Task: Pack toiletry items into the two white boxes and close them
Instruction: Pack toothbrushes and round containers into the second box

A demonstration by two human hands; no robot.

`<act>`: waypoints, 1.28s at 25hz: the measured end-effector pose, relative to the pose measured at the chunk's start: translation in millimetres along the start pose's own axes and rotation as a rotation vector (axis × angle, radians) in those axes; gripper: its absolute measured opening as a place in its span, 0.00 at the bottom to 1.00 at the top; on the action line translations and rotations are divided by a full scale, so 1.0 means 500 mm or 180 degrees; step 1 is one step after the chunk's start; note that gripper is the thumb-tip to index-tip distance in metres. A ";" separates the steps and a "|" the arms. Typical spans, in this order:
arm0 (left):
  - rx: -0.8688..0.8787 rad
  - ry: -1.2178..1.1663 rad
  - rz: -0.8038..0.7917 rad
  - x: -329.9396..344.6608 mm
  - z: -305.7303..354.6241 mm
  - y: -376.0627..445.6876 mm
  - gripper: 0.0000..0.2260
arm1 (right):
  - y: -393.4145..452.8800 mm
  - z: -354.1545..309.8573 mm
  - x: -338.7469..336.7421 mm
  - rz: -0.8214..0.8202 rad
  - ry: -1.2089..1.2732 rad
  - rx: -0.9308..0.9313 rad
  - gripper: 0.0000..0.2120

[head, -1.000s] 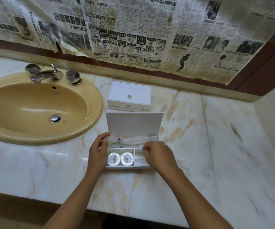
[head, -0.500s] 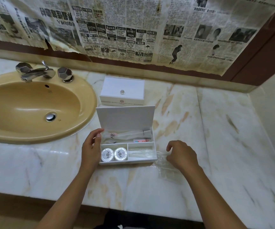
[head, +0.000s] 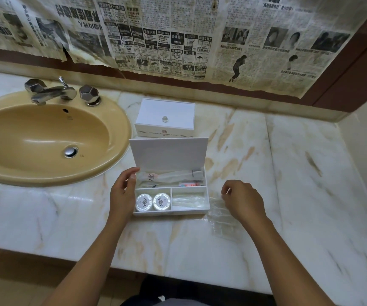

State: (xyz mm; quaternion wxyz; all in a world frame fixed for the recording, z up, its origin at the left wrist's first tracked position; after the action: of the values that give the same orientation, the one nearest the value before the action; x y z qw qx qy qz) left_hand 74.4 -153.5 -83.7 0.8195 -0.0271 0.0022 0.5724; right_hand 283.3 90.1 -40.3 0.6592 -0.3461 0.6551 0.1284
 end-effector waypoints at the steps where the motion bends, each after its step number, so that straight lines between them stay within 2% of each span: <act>1: -0.0001 -0.0018 -0.0006 0.000 0.001 0.000 0.11 | -0.001 -0.011 -0.020 0.0106 0.0091 -0.0049 0.08; 4: -0.0025 -0.0056 -0.0011 0.000 0.002 0.000 0.12 | -0.009 -0.066 -0.080 0.0399 0.0422 -0.0356 0.05; 6: -0.0046 -0.0079 -0.0013 -0.002 0.001 0.000 0.13 | -0.017 -0.114 -0.097 0.0381 0.0599 -0.0613 0.04; 9: -0.0056 -0.0119 -0.0028 -0.001 -0.001 0.000 0.13 | -0.027 -0.177 -0.063 0.0047 0.0487 -0.0875 0.05; 15: -0.0049 -0.0088 -0.0035 -0.004 -0.007 0.004 0.12 | -0.019 -0.240 0.071 -0.0661 -0.0346 -0.1112 0.07; 18: -0.0083 -0.0100 -0.0031 -0.004 -0.011 0.005 0.12 | -0.011 -0.238 0.086 -0.0995 -0.0305 -0.1015 0.08; 22: -0.0066 -0.0115 -0.0034 -0.004 -0.010 0.005 0.12 | -0.010 -0.233 0.077 -0.1060 -0.0221 -0.0968 0.09; 26: -0.0066 -0.0067 -0.0026 -0.004 -0.012 0.005 0.12 | -0.030 -0.239 0.111 -0.1388 0.0073 -0.1079 0.16; 28: -0.0080 -0.0043 -0.0026 -0.005 -0.013 0.006 0.12 | -0.033 -0.239 0.098 -0.1238 0.0201 -0.1123 0.12; 32: -0.0053 -0.0052 -0.0061 -0.001 -0.008 0.005 0.12 | -0.024 -0.207 0.011 -0.0453 0.0690 -0.1059 0.10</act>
State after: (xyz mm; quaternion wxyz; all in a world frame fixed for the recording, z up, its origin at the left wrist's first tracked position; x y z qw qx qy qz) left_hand 72.1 -153.3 -87.7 0.8247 -0.0292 -0.0094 0.5648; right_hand 211.2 15.1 -31.9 0.5260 -0.5073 0.6659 0.1500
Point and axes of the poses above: each hand's wrist, its own y-axis towards the middle knuckle, its own x-axis out of the palm, z = x × y, the point moved 9 cm from there along y, towards the middle knuckle, and after that the axes turned 12 degrees about -y, right-handed, at the moved point
